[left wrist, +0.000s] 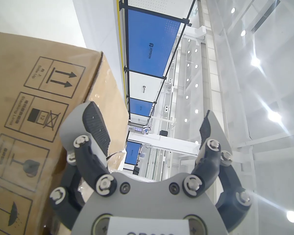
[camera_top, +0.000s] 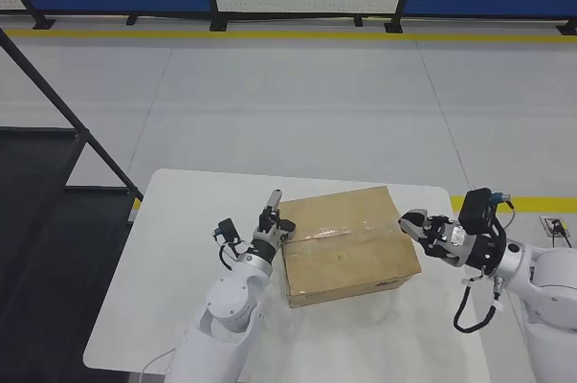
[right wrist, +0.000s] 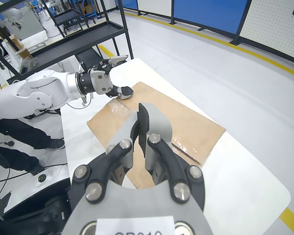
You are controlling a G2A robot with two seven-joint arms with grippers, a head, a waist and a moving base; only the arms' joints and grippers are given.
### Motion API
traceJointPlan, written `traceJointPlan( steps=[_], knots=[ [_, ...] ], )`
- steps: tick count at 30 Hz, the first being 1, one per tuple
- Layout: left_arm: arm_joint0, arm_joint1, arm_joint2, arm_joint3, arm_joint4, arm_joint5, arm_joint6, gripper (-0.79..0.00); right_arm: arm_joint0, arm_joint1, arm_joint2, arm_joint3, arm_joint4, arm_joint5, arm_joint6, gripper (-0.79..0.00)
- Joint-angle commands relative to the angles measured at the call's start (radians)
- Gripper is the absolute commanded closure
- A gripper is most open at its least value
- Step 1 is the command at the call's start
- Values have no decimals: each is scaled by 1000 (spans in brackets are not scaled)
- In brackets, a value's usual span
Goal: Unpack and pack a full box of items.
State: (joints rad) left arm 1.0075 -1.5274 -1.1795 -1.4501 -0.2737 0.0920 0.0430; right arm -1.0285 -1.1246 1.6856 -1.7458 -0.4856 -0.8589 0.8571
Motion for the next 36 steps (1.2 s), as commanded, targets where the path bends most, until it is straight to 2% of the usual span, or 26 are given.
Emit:
traceJointPlan(
  steps=[1,5,9,20,27,32,36],
  knots=[
    [1,-1,0,-1,-2,-1,1,-785,1,4,-4,-5,1,8,2,0],
    [17,-2,-7,-30,-22,-18,-3,-785,4,13,-15,-13,-17,55,8,0],
    [38,-2,-19,-73,-43,-15,-16,-785,14,17,-37,-20,-75,153,11,0],
    [78,-1,-5,-179,-35,8,-59,-785,42,32,-85,38,-151,246,5,0],
    [72,-1,30,-159,8,41,-103,-785,53,40,-112,45,-205,323,20,0],
    [68,-3,51,-132,34,37,-117,-785,63,42,-135,38,-236,405,17,0],
    [73,-3,57,-129,42,29,-120,-785,60,44,-138,40,-220,428,-13,0]
  ],
)
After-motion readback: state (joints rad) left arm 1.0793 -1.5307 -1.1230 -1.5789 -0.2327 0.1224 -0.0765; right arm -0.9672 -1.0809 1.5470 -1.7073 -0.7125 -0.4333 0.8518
